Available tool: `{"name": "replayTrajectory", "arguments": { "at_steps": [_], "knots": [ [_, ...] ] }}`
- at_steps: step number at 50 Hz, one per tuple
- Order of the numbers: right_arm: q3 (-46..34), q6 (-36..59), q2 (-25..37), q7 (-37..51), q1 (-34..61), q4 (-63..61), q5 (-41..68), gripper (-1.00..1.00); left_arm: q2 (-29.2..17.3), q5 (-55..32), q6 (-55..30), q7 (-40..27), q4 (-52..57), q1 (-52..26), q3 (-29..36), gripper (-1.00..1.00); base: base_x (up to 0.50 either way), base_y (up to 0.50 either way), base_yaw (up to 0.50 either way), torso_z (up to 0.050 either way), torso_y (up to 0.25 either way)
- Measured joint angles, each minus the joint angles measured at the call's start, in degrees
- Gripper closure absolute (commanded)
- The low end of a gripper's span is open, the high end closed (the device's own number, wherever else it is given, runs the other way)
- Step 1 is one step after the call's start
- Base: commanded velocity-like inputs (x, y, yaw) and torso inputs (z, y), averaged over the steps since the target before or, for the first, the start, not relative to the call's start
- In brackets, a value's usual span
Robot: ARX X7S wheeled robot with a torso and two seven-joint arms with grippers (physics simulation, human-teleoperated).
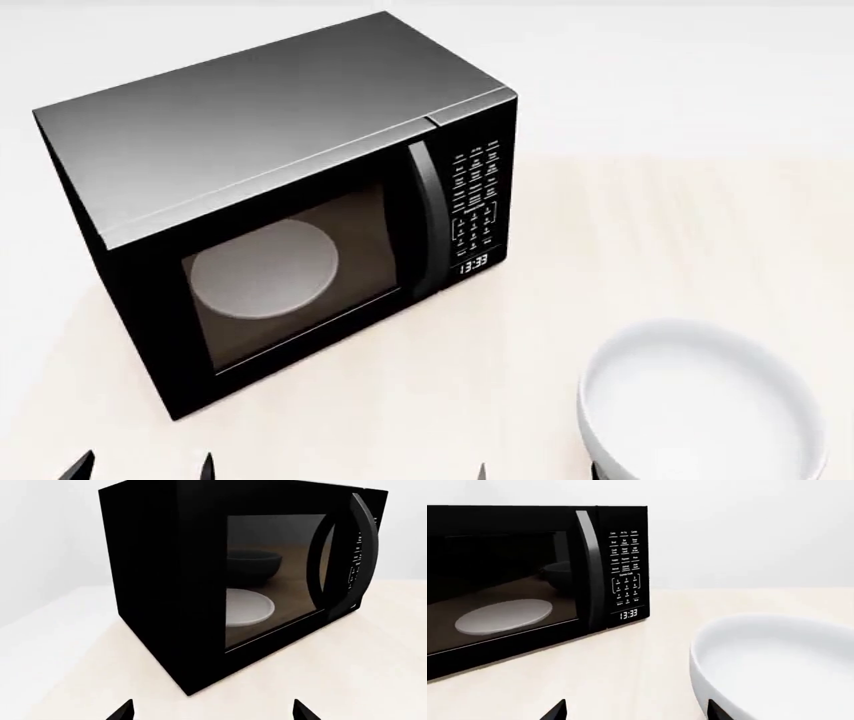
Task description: Open the microwave.
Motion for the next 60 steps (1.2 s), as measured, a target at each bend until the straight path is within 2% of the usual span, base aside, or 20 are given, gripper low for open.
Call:
{"name": "replayTrajectory", "arguments": {
  "at_steps": [5,21,34,47,60],
  "knots": [
    [-0.2,-0.2,0.2,0.2,0.0,-0.1,0.2,-1.00,-0.2,-0.1,0.0,-0.3,0.0,0.0,0.3,-1.00,0.00,0.00,0.00,0.000,0.000],
    [-1.1,-0.6,0.8,0.5,-0.2,-0.4,0.8,-1.00,-0.8,-0.1,0.0,-1.1,0.0,-0.1,1.3,-1.00,0.00,0.00,0.00,0.000,-0.193],
    [-1.9,0.4,1.3,0.6,-0.6,-2.3,2.0,-1.00,-1.2,-0.7,0.0,-1.5,0.0,-0.1,1.7,-1.00,0.00,0.00,0.00,0.000,0.000],
    [-2.9,11.4,2.8,1.3,1.2,-13.2,7.1,-1.00,-1.6,-1.5,-0.2,-1.7,0.2,-0.1,2.2,-1.00,0.00,0.00,0.00,0.000,0.000],
    [-3.7,26.6,4.1,2.3,11.6,-19.3,12.9,-1.00,-2.0,-1.9,-0.1,-2.0,0.0,-0.3,2.8,-1.00,0.00,0.00,0.00,0.000,0.000]
  ]
}}
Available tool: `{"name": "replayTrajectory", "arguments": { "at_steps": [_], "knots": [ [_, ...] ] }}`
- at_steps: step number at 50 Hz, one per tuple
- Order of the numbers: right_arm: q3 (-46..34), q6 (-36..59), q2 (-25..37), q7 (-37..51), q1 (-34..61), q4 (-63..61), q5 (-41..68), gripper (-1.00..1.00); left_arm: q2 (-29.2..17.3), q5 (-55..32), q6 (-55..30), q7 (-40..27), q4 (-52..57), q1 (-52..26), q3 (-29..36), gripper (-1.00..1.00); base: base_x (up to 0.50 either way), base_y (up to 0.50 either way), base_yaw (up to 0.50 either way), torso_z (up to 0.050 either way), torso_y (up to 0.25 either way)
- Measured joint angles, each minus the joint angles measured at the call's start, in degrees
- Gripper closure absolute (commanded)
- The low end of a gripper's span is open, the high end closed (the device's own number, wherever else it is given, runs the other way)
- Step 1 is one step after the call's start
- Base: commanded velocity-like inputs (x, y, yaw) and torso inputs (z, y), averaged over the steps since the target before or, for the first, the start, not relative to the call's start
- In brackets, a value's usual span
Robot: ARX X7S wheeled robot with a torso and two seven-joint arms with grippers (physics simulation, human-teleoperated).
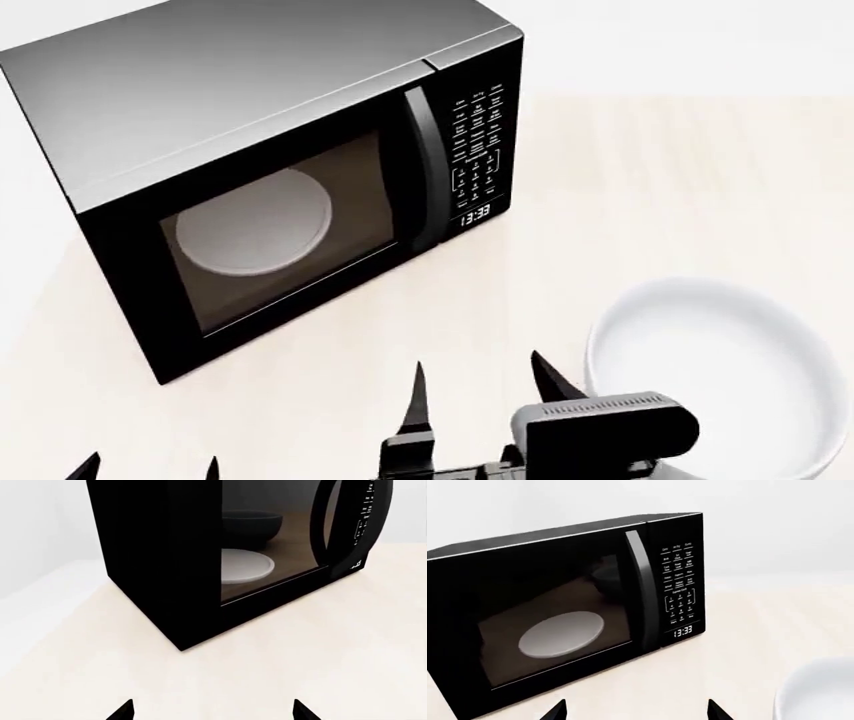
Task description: Open the microwave.
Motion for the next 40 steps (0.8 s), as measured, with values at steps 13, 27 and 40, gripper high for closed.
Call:
{"name": "replayTrajectory", "arguments": {
  "at_steps": [13,27,40],
  "knots": [
    [-1.9,14.1,0.7,-0.2,16.7,3.8,2.7,-1.00,-0.3,-0.6,-0.2,-0.3,0.0,-0.1,0.4,-1.00,0.00,0.00,0.00,0.000,0.000],
    [-4.4,18.2,-0.4,-2.4,32.5,16.9,1.6,-1.00,-0.6,-1.0,0.1,-0.6,-0.4,-0.4,0.8,-1.00,0.00,0.00,0.00,0.000,0.000],
    [-8.0,15.6,-2.5,-5.9,43.3,32.5,-1.2,-1.00,-1.0,-1.2,0.3,-1.0,-0.5,-0.5,1.2,-1.00,0.00,0.00,0.00,0.000,0.000]
  ]
}}
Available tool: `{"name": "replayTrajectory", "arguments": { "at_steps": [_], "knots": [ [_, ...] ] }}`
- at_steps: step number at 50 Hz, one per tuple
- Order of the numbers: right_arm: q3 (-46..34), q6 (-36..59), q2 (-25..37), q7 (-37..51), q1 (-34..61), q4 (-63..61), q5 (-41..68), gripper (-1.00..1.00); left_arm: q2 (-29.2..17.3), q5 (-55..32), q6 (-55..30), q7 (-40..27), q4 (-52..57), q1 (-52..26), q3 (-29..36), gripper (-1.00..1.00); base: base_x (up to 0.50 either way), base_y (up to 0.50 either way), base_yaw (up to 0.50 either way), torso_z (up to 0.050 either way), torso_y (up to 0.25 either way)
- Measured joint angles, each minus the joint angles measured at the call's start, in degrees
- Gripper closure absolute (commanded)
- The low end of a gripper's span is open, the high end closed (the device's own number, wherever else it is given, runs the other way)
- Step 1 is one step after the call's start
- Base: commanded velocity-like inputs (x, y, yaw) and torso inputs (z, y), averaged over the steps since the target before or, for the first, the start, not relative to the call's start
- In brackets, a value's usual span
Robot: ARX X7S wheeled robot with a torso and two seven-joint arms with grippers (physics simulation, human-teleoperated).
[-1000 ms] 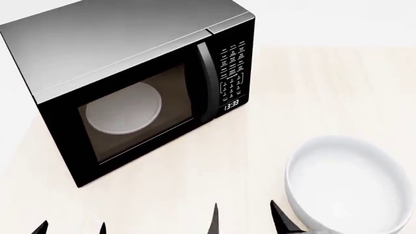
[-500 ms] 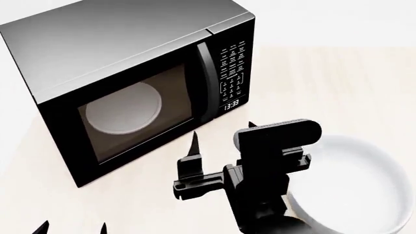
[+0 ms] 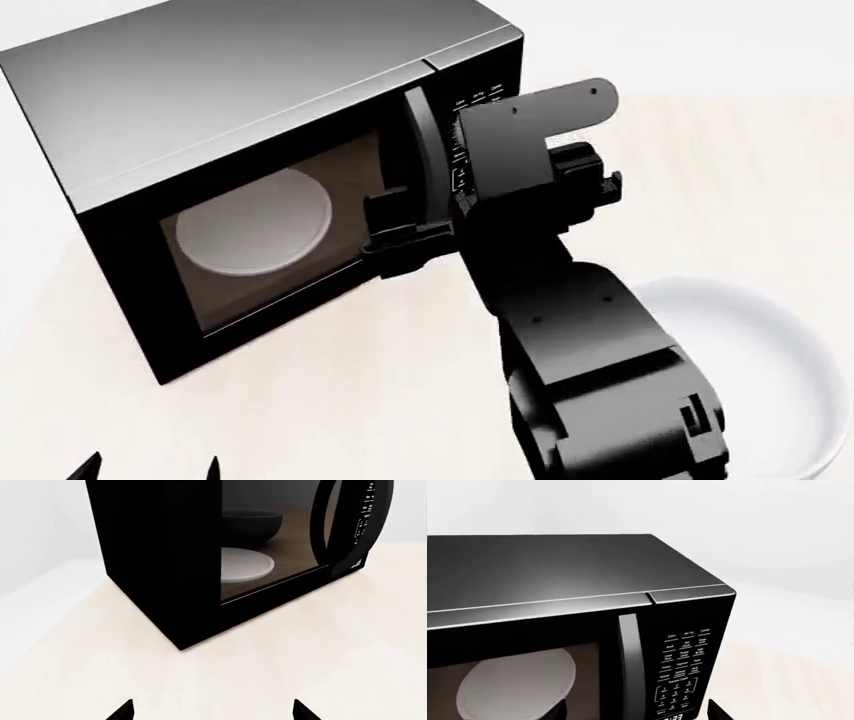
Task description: Open the microwave.
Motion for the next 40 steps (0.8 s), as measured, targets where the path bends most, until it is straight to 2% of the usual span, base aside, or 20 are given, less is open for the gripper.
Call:
{"name": "replayTrajectory", "arguments": {
  "at_steps": [19,40],
  "knots": [
    [-3.3,-5.1,-3.0,-3.2,8.5,17.8,-2.5,-1.00,-0.5,-0.3,0.1,-0.5,0.1,0.0,0.6,-1.00,0.00,0.00,0.00,0.000,0.000],
    [-4.5,-15.1,-7.1,-5.5,14.1,36.4,-2.9,-1.00,-0.9,-0.7,0.3,-1.0,-0.1,-0.2,1.2,-1.00,0.00,0.00,0.00,0.000,0.000]
  ]
}}
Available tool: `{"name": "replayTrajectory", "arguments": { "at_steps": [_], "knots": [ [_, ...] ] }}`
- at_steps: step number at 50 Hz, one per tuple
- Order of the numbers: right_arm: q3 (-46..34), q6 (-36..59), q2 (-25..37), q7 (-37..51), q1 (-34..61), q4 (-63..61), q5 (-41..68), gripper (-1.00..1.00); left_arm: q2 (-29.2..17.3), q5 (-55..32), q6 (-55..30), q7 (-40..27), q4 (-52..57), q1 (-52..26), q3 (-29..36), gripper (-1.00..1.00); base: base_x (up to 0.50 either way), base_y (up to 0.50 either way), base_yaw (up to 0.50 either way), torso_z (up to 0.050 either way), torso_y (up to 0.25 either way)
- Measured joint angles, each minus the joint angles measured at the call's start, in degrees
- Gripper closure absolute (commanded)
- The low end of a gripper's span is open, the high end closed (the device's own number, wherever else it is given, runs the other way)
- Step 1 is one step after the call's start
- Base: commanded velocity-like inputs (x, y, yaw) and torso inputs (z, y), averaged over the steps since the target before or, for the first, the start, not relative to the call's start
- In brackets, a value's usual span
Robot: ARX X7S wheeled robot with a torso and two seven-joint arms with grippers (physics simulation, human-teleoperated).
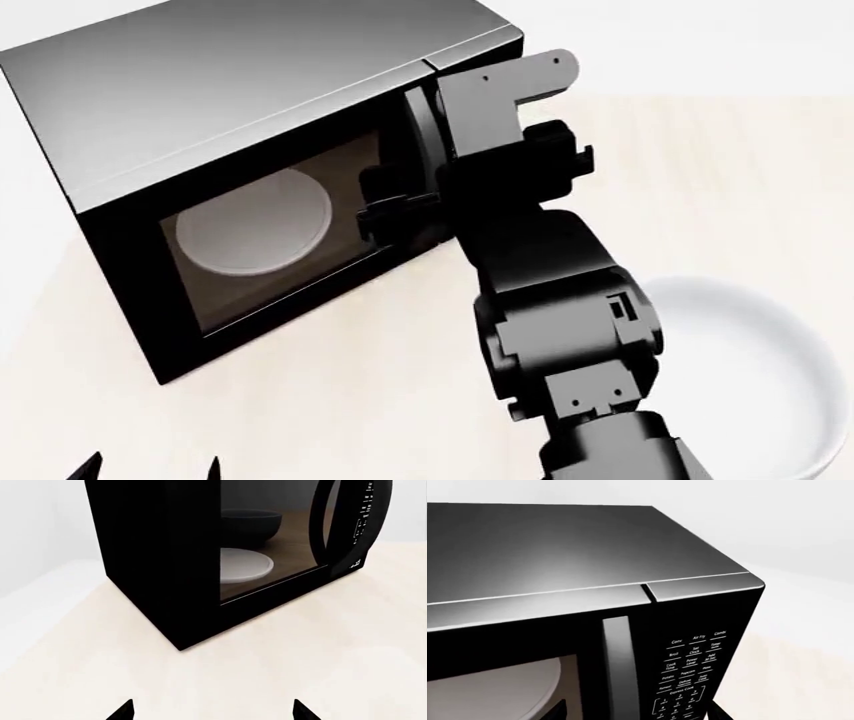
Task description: Open the microwave.
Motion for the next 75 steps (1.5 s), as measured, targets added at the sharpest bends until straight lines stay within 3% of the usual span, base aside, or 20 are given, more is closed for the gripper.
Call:
{"name": "replayTrajectory", "arguments": {
  "at_steps": [28,64,65,75],
  "knots": [
    [-9.5,-8.6,-2.1,0.5,4.0,13.9,9.3,-1.00,-0.6,-0.5,0.2,-0.6,0.0,-0.1,0.8,-1.00,0.00,0.00,0.00,0.000,0.000],
    [-32.9,-15.8,-2.4,2.5,7.1,21.9,32.4,-1.00,-1.3,-1.1,0.4,-1.4,0.0,-0.2,1.7,-1.00,0.00,0.00,0.00,0.000,0.000],
    [-33.6,-15.9,-2.4,2.5,7.2,22.0,33.1,1.00,-1.3,-1.1,0.4,-1.4,0.0,-0.2,1.7,-1.00,0.00,0.00,0.00,0.000,0.000],
    [-39.0,-17.4,-2.3,3.0,7.9,23.0,38.3,1.00,-1.5,-1.3,0.4,-1.6,0.1,-0.2,1.9,-1.00,0.00,0.00,0.00,0.000,0.000]
  ]
}}
